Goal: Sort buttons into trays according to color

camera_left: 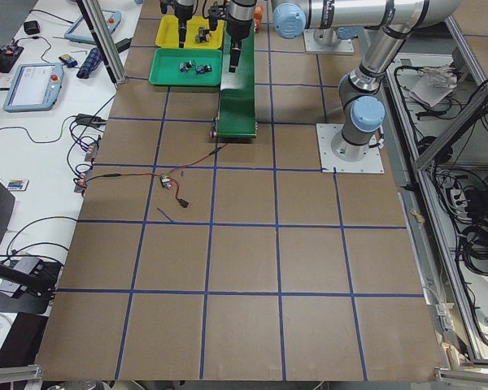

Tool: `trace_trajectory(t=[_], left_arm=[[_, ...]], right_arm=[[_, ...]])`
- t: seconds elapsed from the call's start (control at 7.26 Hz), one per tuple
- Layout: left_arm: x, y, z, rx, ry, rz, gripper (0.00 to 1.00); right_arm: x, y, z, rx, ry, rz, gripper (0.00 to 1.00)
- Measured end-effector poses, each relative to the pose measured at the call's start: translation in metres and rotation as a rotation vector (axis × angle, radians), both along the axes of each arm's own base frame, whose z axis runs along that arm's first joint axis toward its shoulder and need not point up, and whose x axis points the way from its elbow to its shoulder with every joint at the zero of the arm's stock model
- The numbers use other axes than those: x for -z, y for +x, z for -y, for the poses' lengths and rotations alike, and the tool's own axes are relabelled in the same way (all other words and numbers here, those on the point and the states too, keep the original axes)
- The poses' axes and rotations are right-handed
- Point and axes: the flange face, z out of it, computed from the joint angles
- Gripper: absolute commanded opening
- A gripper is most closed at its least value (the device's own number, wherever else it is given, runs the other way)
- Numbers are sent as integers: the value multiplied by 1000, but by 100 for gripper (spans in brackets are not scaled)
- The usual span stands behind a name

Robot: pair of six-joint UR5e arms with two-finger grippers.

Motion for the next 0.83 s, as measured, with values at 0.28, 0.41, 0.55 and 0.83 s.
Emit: trace_trajectory(t=[0.28, 0.41, 0.55, 0.83], left_arm=[[0, 0, -1, 0, -1, 1, 100], [0, 0, -2, 0, 0, 2, 100], [1, 0, -2, 0, 1, 2, 100], [2, 0, -2, -1, 3, 3, 100]], right_arm=[[-49, -15, -27, -10, 42, -26, 100], [-74, -33, -43, 4, 81, -36, 100], [-100, -51, -60, 15, 114, -44, 100], [-159, -74, -108, 21, 156, -55, 100]])
